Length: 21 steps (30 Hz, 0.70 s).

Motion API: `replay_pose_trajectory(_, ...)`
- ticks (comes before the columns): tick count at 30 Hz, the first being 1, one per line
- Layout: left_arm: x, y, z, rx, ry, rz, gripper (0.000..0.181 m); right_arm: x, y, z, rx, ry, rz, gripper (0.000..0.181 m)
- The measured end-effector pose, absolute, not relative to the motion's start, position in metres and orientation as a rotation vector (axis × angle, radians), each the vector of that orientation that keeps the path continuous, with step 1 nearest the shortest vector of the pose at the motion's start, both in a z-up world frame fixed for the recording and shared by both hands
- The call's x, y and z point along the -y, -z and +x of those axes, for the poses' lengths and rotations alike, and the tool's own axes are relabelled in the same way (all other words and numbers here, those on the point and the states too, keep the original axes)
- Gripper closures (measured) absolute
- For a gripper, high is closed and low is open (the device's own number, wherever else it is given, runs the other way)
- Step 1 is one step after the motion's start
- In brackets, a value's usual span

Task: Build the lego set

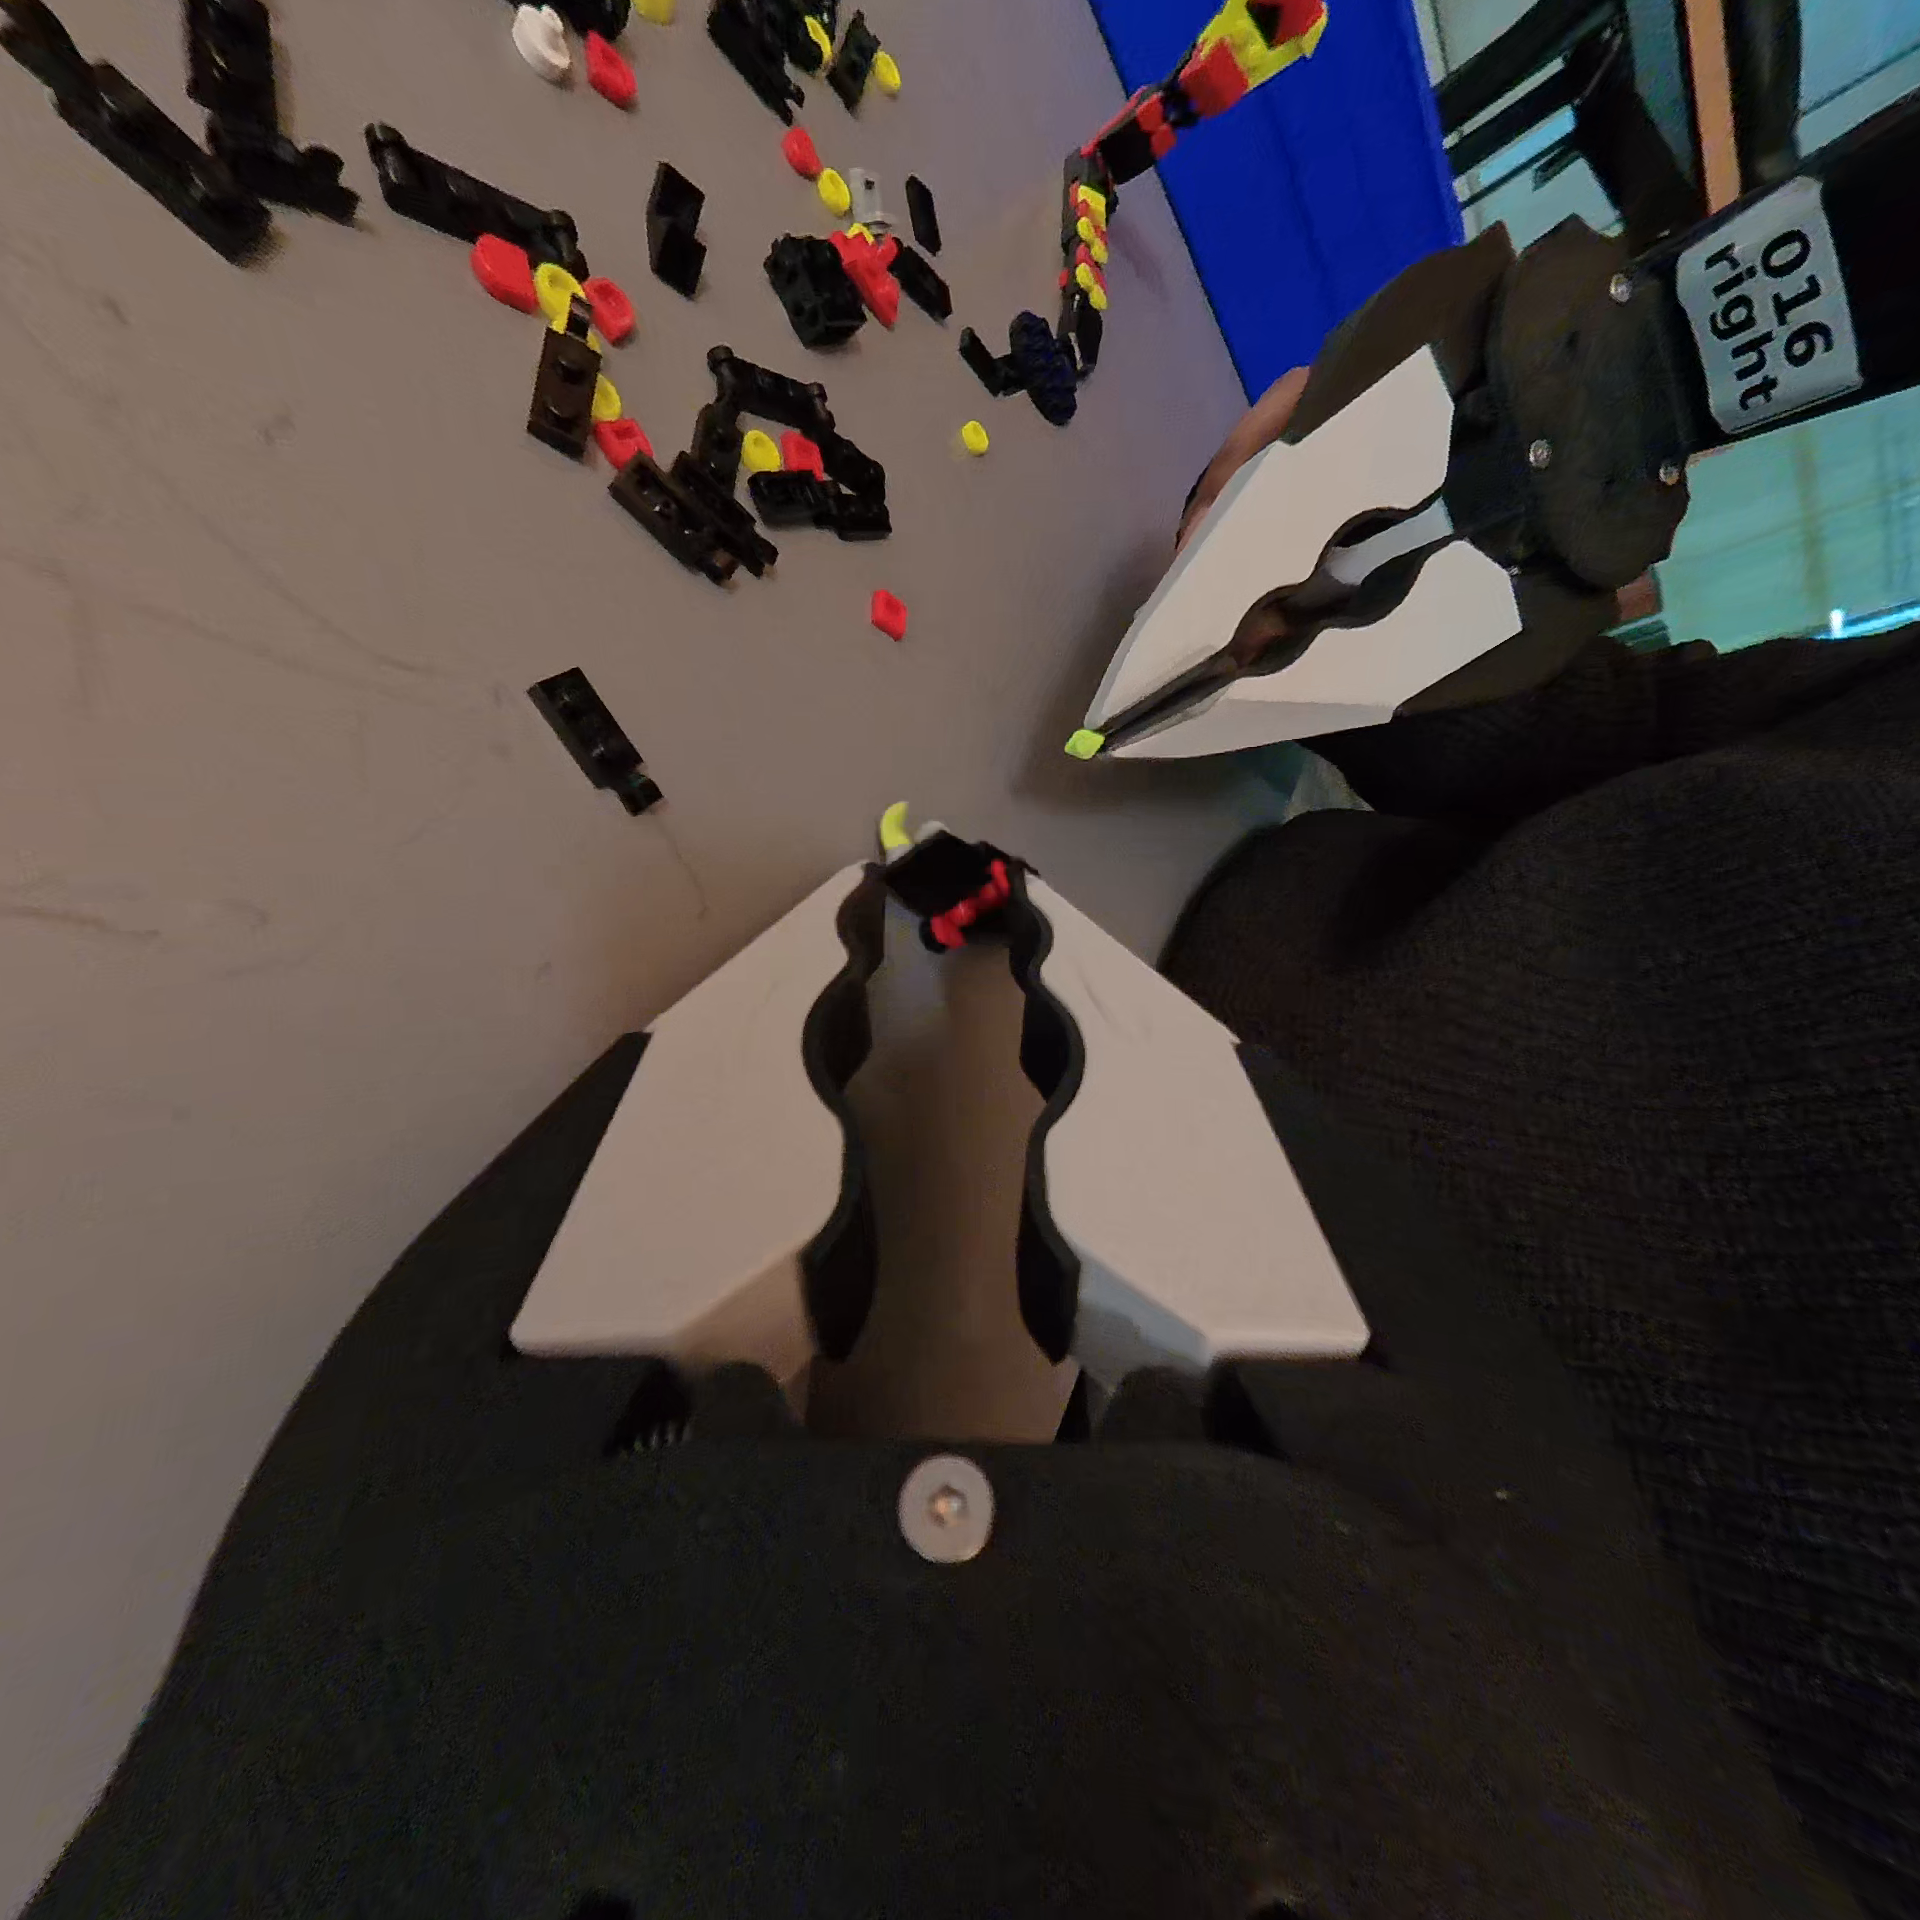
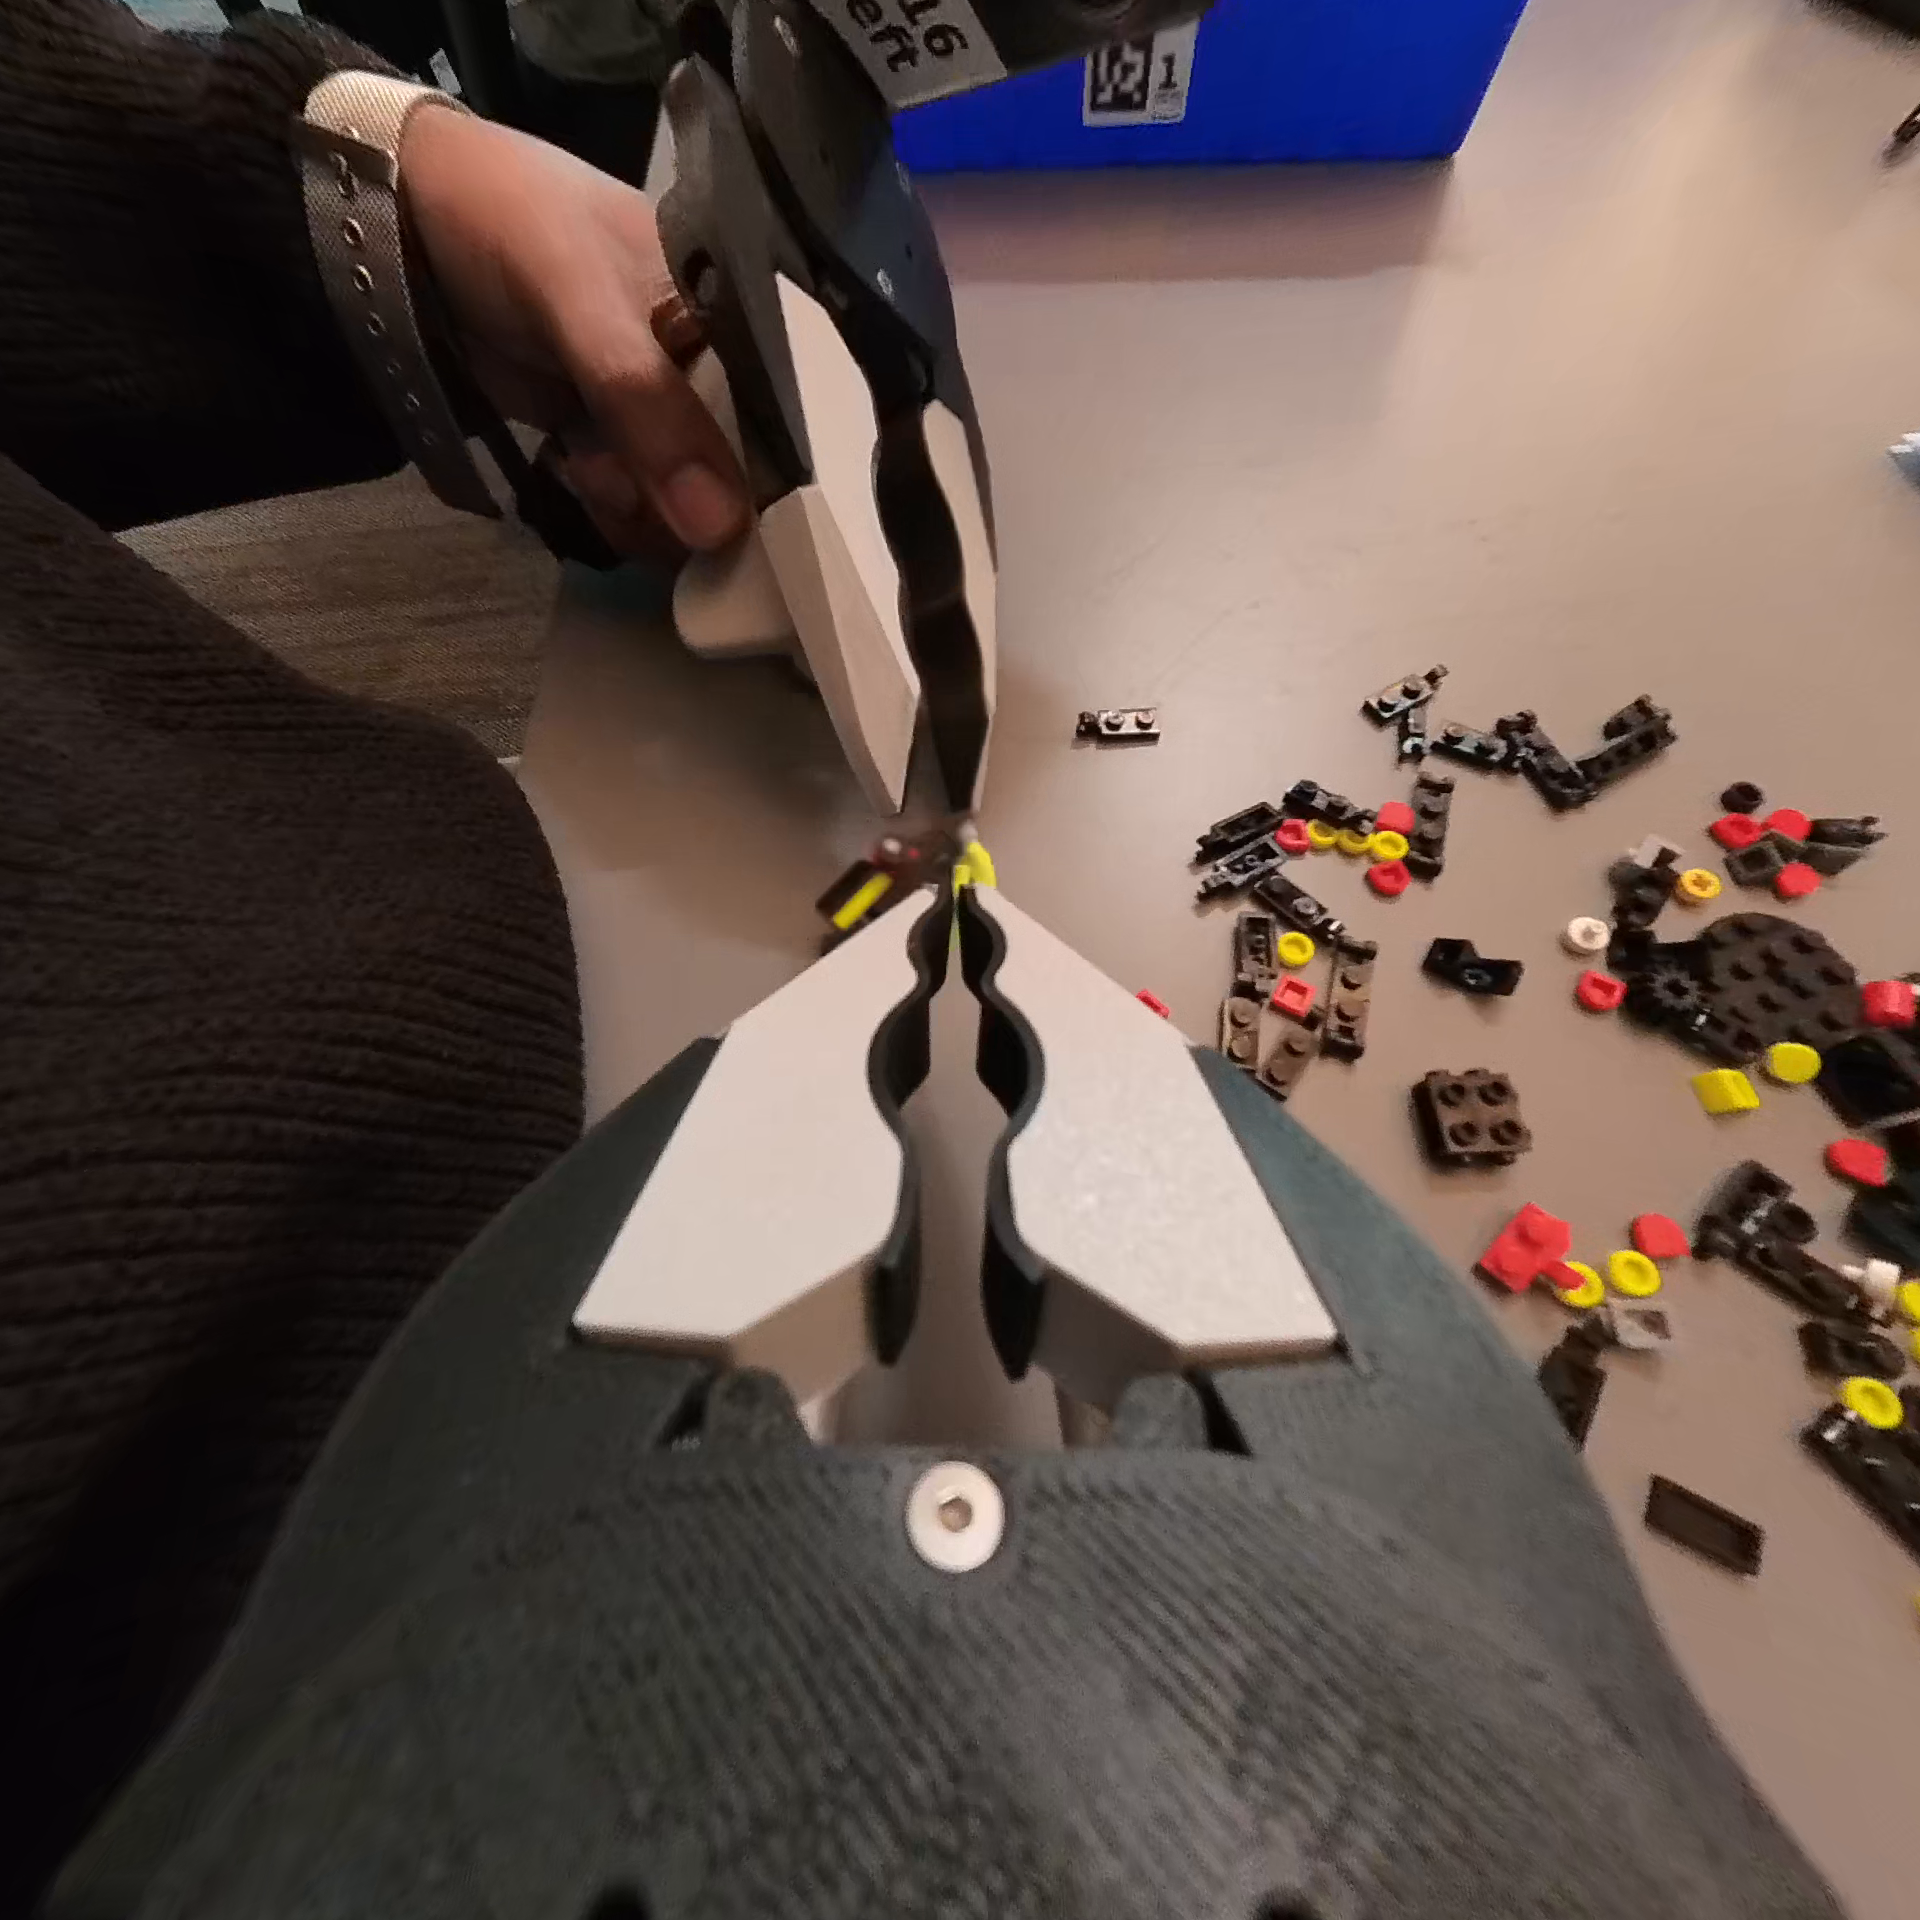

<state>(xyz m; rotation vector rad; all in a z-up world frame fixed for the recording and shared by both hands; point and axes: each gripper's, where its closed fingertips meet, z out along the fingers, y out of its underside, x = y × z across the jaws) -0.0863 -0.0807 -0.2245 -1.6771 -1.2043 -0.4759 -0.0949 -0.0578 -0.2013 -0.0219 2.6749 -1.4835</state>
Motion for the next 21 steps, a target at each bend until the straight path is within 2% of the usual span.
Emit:
replay_pose_trajectory(3, 0.087, 0.221, -0.09, 1.21, 0.425, -1.673, 0.156, 0.058, 0.197, -0.095, -2.66, 1.512, -0.019, 0.181)
replay_pose_trajectory(6, 0.085, 0.203, -0.093, 1.166, 0.439, -1.58, 0.159, 0.06, 0.19, -0.094, -2.62, 1.559, -0.019, 0.181)
replay_pose_trajectory(12, 0.066, 0.159, -0.086, 1.093, 0.788, -1.218, 0.162, 0.062, 0.16, -0.089, -2.58, 1.788, -0.152, 0.181)
replay_pose_trajectory(21, 0.057, 0.156, -0.084, 1.093, 0.836, -1.176, 0.162, 0.062, 0.152, -0.085, -2.667, 1.876, -0.31, 0.181)
